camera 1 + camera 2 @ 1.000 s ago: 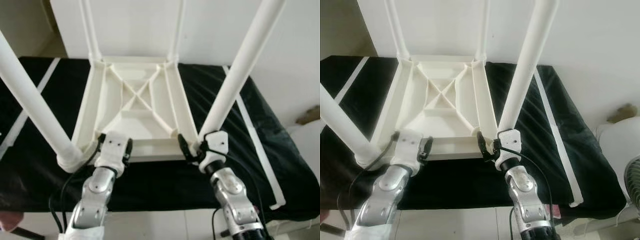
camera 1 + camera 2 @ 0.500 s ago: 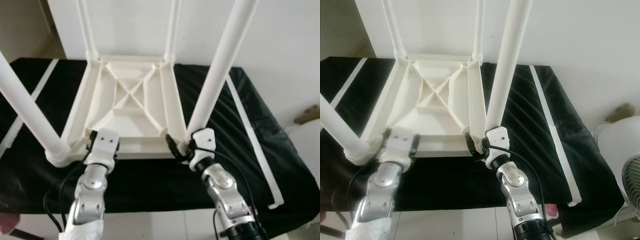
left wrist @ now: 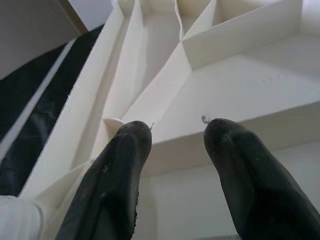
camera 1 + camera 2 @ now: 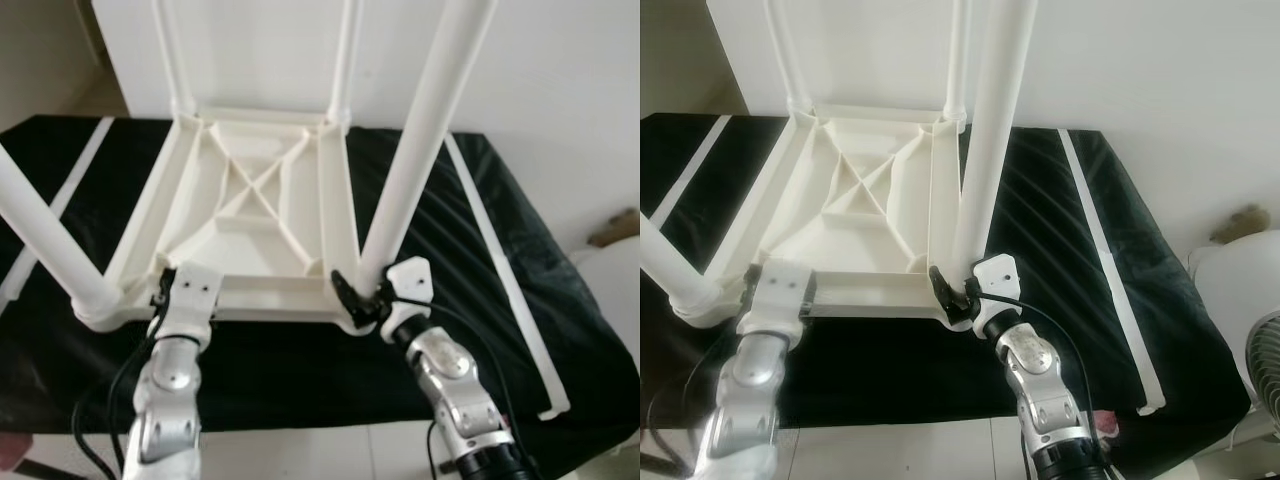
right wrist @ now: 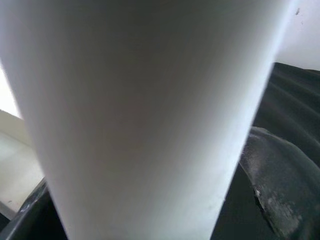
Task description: Building children table
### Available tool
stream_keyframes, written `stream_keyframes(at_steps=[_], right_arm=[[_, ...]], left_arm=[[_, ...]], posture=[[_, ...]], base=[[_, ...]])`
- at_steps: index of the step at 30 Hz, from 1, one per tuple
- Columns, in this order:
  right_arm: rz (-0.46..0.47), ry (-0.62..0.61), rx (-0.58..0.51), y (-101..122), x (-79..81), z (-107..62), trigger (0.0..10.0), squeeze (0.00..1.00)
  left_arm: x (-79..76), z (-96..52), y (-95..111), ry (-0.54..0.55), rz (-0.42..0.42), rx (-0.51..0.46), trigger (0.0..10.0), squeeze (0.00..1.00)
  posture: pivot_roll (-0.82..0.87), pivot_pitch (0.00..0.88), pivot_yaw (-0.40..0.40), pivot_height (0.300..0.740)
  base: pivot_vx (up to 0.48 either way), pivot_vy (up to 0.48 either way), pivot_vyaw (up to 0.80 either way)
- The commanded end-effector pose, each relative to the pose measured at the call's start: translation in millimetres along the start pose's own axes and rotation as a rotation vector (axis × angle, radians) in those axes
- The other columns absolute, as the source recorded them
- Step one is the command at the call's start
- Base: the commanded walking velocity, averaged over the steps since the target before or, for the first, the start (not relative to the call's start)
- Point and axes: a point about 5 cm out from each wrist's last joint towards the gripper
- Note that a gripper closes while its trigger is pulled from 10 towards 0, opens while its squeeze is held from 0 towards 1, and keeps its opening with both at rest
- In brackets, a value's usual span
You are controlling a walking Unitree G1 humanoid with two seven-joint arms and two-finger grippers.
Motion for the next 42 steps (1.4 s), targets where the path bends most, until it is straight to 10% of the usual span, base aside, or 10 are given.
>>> stream_keyframes(at_steps=[1,6,12,42], right_arm=[[-0.001,-0.015,0.054,-12,-4.9,-7.7,10.0,0.0],[-0.006,-0.001,0.048,-11,-6.2,-4.9,10.0,0.0],[-0.008,0.016,0.042,-11,-4.9,-2.6,10.0,0.0],[0.017,0.186,0.003,-5,27.5,27.2,10.0,0.0]], left_arm=[[30.3,-21.1,-34,0.505,0.048,0.048,10.0,0.0],[14.5,-35.6,-44,0.08,0.008,-0.014,10.0,0.0],[4.7,-40.6,-51,-0.117,0.017,-0.001,10.0,0.0],[27.3,-59.3,-69,-0.296,-0.032,-0.017,10.0,0.0]], posture=[[-0.04,0.122,-0.021,0.74],[-0.03,0.115,-0.017,0.74],[-0.02,0.109,-0.017,0.74],[0.0,0.102,-0.001,0.74]], base=[[0.0,0.0,0.0],[0.0,0.0,0.0],[0.0,0.0,0.0],[0.0,0.0,0.0]])
Point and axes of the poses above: a point about 5 cm out from each wrist's last joint towards the gripper, its own z axis pointing out of the wrist towards the gripper, its own y axis along the axis of the wrist's last joint, x = y × z, and after that the axes turned 12 degrees about -z, right-handed
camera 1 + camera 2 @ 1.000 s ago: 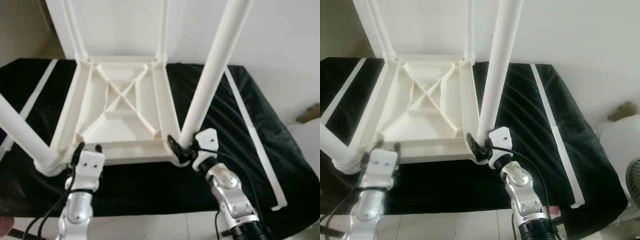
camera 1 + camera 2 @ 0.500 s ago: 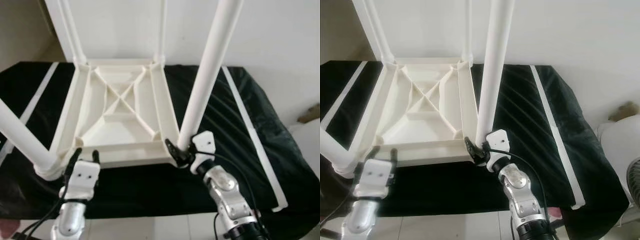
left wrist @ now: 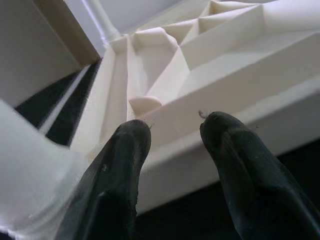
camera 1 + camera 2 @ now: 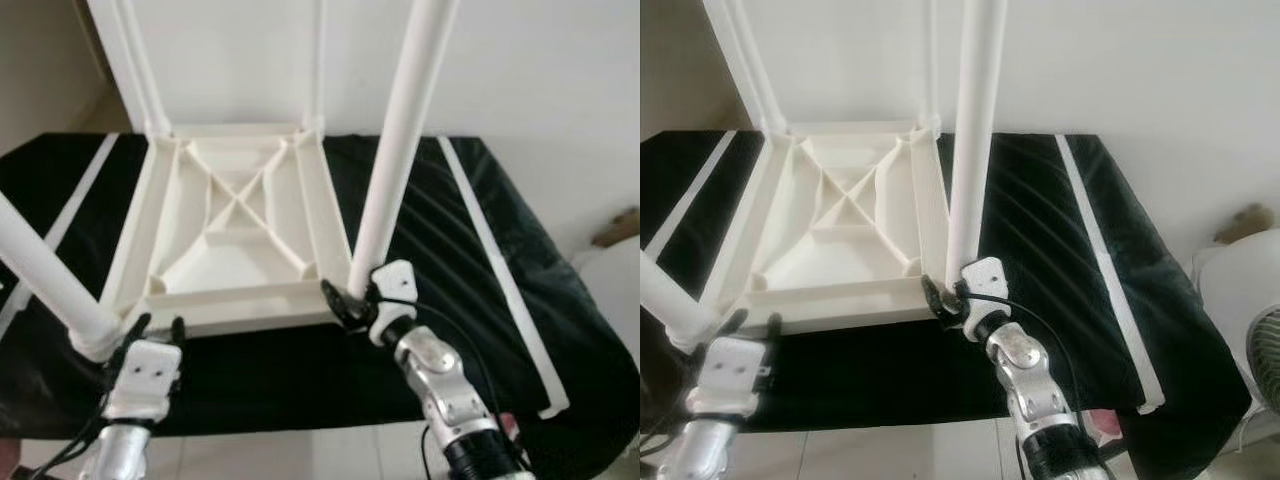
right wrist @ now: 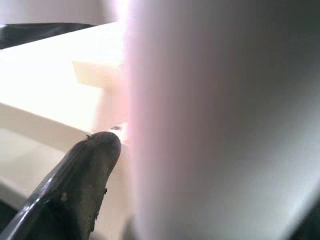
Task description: Building children table
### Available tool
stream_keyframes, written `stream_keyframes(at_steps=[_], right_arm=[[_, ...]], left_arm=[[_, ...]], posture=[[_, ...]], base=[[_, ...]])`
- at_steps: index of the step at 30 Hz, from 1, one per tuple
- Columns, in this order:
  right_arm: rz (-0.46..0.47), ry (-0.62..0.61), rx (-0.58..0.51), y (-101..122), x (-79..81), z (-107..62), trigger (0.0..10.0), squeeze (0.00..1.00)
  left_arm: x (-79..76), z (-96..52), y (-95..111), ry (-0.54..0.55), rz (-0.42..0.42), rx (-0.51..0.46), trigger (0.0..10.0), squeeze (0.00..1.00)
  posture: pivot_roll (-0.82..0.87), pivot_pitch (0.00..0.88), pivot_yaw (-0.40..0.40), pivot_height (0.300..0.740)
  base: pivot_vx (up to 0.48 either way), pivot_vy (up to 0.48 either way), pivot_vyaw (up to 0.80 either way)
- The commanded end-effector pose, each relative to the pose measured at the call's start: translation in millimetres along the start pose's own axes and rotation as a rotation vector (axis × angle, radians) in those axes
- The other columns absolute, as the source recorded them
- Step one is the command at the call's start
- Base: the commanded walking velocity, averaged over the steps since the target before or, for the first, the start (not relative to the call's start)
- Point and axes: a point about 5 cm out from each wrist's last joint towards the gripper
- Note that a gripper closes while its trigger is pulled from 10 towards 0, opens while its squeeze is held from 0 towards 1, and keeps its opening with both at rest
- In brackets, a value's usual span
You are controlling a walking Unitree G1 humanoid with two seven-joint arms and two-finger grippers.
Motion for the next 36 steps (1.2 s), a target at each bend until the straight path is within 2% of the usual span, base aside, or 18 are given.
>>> stream_keyframes(at_steps=[1,5,9,17,18,22,25,29,32,34,36], right_arm=[[-0.029,0.074,-0.016,4,10.3,7.7,10.0,0.0],[-0.047,0.129,-0.025,6,18.2,9.8,10.0,0.0],[-0.049,0.143,-0.03,5,21.0,7.1,10.0,0.0],[-0.056,0.131,-0.031,3,24.5,-7.7,10.0,0.0],[-0.041,0.098,-0.032,2,25.1,-14.8,10.0,0.0],[-0.037,0.075,-0.037,2,25.1,-20.4,10.0,0.0],[-0.029,0.005,-0.049,3,23.4,-29.1,10.0,0.0],[-0.034,-0.065,-0.057,4,19.0,-32.0,10.0,0.0],[-0.044,-0.217,-0.068,8,3.5,-36.9,10.0,0.0],[-0.044,-0.217,-0.068,8,3.5,-36.9,10.0,0.0],[-0.029,-0.294,-0.073,11,-4.1,-45.7,10.0,0.0]], left_arm=[[-7.6,-11.3,-19,-0.118,-0.038,0.116,10.0,0.0],[-13.7,-17.4,-17,-0.18,-0.069,0.1,10.0,0.0],[-13.6,-18.8,-17,-0.187,-0.071,0.095,10.0,0.0],[-8.7,-17.4,-13,-0.214,-0.093,0.075,10.0,0.0],[-10.7,-15.3,-7,-0.248,-0.122,0.06,10.0,0.0],[-14.8,-13.5,0,-0.288,-0.152,0.037,10.0,0.0],[-25.5,-5.6,16,-0.344,-0.18,-0.011,10.0,0.0],[-34.3,2.0,26,-0.366,-0.195,-0.046,10.0,0.0],[-47.4,15.0,44,-0.38,-0.217,-0.111,10.0,0.0],[-47.4,15.0,44,-0.38,-0.217,-0.111,10.0,0.0],[-52.0,23.6,56,-0.369,-0.239,-0.147,10.0,0.0]], posture=[[0.0,0.102,-0.003,0.74],[0.0,0.108,-0.01,0.74],[0.0,0.111,-0.014,0.74],[0.0,0.116,-0.019,0.74],[0.0,0.118,-0.016,0.74],[0.0,0.122,-0.017,0.74],[-0.01,0.126,-0.012,0.74],[-0.02,0.128,-0.008,0.74],[-0.04,0.131,-0.004,0.74],[-0.04,0.131,-0.004,0.74],[-0.05,0.131,-0.002,0.74]], base=[[0.0,0.0,0.0],[0.0,0.0,0.0],[0.0,0.0,0.0],[0.0,0.0,0.0],[0.0,0.0,0.0],[0.0,0.0,0.0],[0.0,0.0,0.0],[0.0,0.0,0.0],[0.0,0.0,0.0],[0.0,0.0,0.0],[0.0,0.0,0.0]])
Point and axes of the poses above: a point about 5 cm out from each wrist's last joint towards the gripper, its own z axis pointing out of the wrist towards the gripper, its own y axis along the axis of the wrist's last joint, x = y × z, and after that the axes turned 12 degrees about -z, right-handed
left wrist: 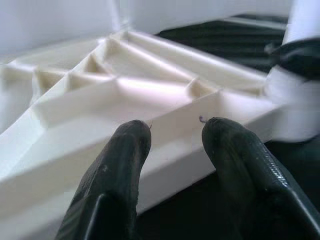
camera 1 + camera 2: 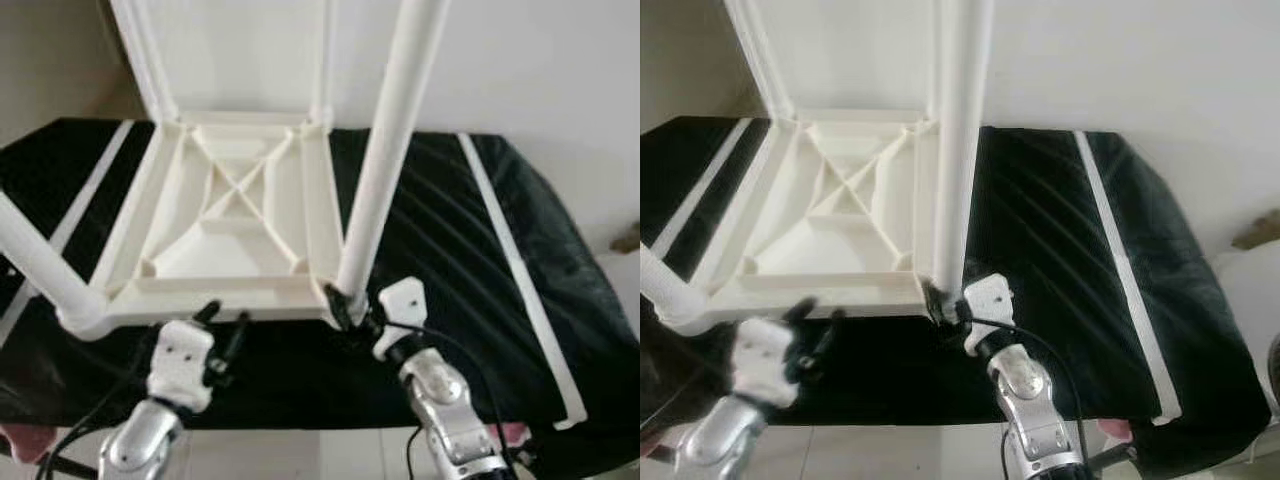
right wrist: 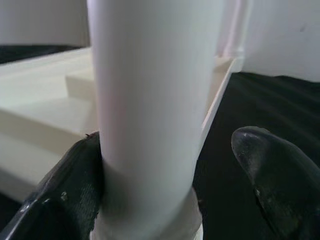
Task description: Building children table
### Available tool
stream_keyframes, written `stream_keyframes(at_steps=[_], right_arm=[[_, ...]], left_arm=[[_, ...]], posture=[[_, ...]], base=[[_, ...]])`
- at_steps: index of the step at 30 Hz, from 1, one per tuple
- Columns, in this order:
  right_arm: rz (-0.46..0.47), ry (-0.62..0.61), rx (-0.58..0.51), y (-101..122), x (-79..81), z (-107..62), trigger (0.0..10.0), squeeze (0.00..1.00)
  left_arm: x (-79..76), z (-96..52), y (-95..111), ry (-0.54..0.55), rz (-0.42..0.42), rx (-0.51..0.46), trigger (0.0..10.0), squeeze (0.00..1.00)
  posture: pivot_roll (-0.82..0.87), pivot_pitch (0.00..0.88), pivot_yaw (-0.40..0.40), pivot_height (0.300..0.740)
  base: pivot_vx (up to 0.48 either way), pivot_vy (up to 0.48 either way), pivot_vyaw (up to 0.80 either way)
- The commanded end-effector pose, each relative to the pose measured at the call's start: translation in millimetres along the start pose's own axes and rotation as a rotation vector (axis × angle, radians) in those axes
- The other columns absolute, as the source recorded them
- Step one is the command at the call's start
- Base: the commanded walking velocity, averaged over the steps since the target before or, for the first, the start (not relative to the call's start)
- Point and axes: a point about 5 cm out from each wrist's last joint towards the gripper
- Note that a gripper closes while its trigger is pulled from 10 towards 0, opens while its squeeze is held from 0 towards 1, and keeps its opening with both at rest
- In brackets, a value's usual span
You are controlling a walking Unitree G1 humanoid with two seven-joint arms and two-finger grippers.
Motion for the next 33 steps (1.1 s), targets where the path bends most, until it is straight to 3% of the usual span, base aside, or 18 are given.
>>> stream_keyframes(at_steps=[1,5,10,16,19,23,28,30,33], right_arm=[[-0.002,-0.08,0.006,1,-11.9,-7.7,10.0,0.0],[0.012,-0.124,0.009,5,-17.0,-21.9,10.0,0.0],[0.012,-0.153,0.033,6,-21.8,-38.4,10.0,0.0],[0.029,-0.139,0.039,7,-19.2,-43.9,10.0,0.0],[0.037,-0.084,0.039,7,-11.9,-41.0,10.0,0.0],[0.032,0.016,0.025,7,-3.2,-23.6,10.0,0.0],[0.02,0.081,0.022,6,1.8,-13.7,10.0,0.0],[0.024,0.148,0.025,3,9.1,-3.2,10.0,0.0],[0.033,0.203,0.02,4,16.6,-1.1,10.0,0.0]], left_arm=[[-3.8,4.0,3,-0.011,-0.013,0.004,10.0,0.0],[-8.8,14.7,10,-0.002,-0.042,-0.025,10.0,0.0],[-10.4,17.9,10,0.014,-0.041,-0.017,10.0,0.0],[-11.9,21.6,9,0.016,-0.053,-0.009,10.0,0.0],[-13.4,25.7,11,0.011,-0.065,-0.014,10.0,0.0],[-17.6,29.9,17,-0.021,-0.097,-0.033,10.0,0.0],[-18.9,31.9,20,-0.031,-0.099,-0.042,10.0,0.0],[-19.5,34.9,24,-0.034,-0.096,-0.051,10.0,0.0],[-19.9,35.7,26,-0.035,-0.093,-0.057,10.0,0.0]], posture=[[-0.05,0.131,-0.002,0.74],[-0.06,0.133,0.001,0.74],[-0.07,0.135,0.008,0.74],[-0.08,0.137,0.011,0.74],[-0.08,0.137,0.016,0.74],[-0.09,0.134,0.016,0.74],[-0.08,0.131,0.01,0.74],[-0.07,0.127,0.002,0.74],[-0.06,0.123,-0.005,0.74]], base=[[0.0,0.0,0.0],[0.0,0.0,0.0],[0.0,0.0,0.0],[0.0,0.0,0.0],[0.0,0.0,0.0],[0.0,0.0,0.0],[0.0,0.0,0.0],[0.0,0.0,0.0],[0.0,0.0,0.0]])
Point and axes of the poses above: a point about 5 cm out from each wrist's last joint towards the gripper, its own z axis pointing out of the wrist towards the gripper, its own y axis along the axis of the wrist's last joint, x = y × z, and after that the axes turned 12 degrees about -z, right-handed
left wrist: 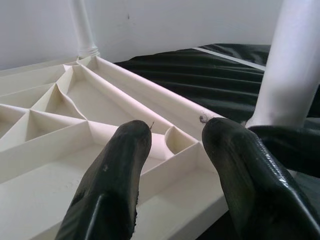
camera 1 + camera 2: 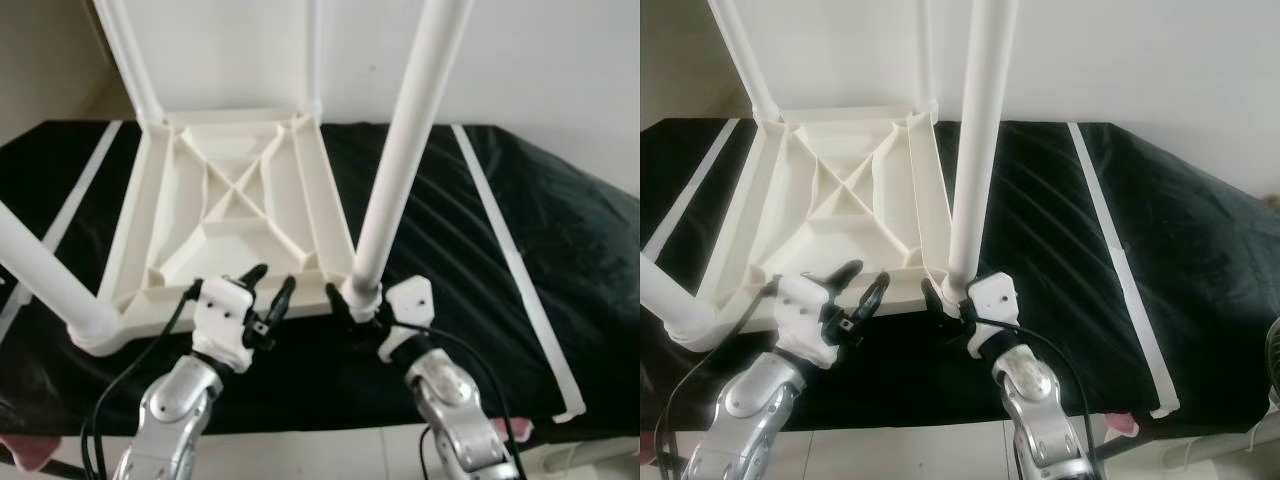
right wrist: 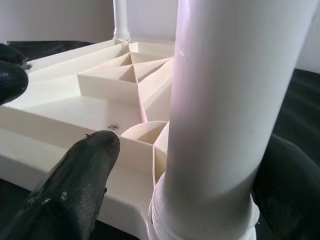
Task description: Building children table
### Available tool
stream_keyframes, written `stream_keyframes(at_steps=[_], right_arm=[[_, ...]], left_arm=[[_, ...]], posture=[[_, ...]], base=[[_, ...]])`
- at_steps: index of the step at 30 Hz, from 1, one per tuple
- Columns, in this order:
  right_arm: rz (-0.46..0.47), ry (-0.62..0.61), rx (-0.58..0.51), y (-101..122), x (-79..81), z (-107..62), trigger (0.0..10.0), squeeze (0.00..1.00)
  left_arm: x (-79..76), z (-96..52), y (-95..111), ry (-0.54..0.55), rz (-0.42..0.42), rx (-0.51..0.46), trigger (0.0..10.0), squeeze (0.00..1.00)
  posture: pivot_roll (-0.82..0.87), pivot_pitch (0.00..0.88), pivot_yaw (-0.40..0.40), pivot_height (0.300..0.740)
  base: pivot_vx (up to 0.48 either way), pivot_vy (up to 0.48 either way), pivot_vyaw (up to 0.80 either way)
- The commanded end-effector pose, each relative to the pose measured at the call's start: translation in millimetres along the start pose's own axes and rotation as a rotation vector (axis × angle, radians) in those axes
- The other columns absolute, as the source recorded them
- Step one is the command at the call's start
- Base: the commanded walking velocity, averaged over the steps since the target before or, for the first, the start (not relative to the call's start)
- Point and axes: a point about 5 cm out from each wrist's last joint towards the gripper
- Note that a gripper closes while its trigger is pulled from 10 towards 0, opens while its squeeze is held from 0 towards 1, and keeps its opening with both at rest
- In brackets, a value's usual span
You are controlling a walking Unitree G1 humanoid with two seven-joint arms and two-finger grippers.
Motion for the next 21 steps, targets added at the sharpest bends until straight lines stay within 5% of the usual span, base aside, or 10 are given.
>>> stream_keyframes(at_steps=[1,5,13,21], right_arm=[[0.02,0.069,0.02,-4,11.1,0.6,10.0,0.0],[0.061,0.151,0.015,-1,24.7,-5.2,10.0,0.0],[0.074,0.128,0.027,0,20.0,-19.2,10.0,0.0],[0.017,-0.096,-0.021,8,-1.1,-32.7,10.0,0.0]], left_arm=[[-0.6,0.8,2,0.027,-0.005,-0.007,10.0,0.0],[0.0,0.9,7,0.042,-0.001,-0.02,10.0,0.0],[1.3,1.6,7,0.046,-0.001,-0.015,10.0,0.0],[8.7,11.4,9,0.058,-0.011,-0.015,10.0,0.0]], posture=[[-0.06,0.123,-0.005,0.74],[-0.05,0.119,-0.019,0.74],[-0.07,0.111,-0.008,0.74],[-0.1,0.105,0.01,0.74]], base=[[0.0,0.0,0.0],[0.0,0.0,0.0],[0.0,0.0,0.0],[0.0,0.0,0.0]])
Point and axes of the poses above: a point about 5 cm out from each wrist's last joint towards the gripper, its own z axis pointing out of the wrist towards the gripper, its own y axis along the axis of the wrist's last joint, x = y × z, and after that the axes turned 12 degrees about -z, right-handed
